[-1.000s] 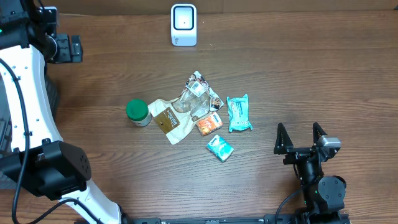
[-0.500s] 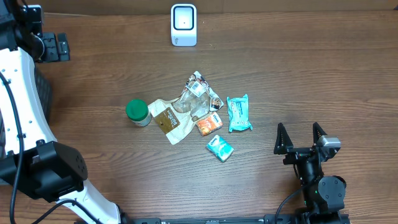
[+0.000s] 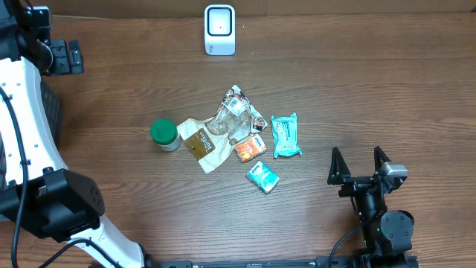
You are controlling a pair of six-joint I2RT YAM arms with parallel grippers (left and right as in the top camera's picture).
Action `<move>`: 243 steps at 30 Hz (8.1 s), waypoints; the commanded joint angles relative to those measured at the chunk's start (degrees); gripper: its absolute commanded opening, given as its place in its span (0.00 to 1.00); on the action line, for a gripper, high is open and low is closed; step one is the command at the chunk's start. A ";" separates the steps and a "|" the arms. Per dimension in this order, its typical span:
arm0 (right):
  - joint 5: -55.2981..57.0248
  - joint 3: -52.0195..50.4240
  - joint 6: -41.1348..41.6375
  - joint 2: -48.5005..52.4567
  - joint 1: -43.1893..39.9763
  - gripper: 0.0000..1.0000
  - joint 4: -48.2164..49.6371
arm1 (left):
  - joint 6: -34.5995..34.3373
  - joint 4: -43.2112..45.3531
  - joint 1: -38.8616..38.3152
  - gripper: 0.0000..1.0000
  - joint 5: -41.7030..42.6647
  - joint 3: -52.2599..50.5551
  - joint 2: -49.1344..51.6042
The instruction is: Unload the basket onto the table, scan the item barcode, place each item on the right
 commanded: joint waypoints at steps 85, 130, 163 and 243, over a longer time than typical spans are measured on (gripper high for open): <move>0.57 -0.61 -0.24 -0.35 0.33 1.00 0.22 | 9.25 -5.84 1.46 0.99 9.11 0.15 -25.22; -28.59 54.05 -0.26 43.91 0.26 1.00 -45.92 | 9.25 -5.84 1.46 1.00 9.11 0.15 -25.22; -29.42 66.45 -1.55 90.42 0.28 0.56 -52.89 | 9.25 -5.86 1.46 1.00 9.16 0.15 -25.22; -18.38 67.34 11.02 95.19 4.15 0.04 -47.82 | 9.25 -5.90 1.46 1.00 9.25 0.15 -24.96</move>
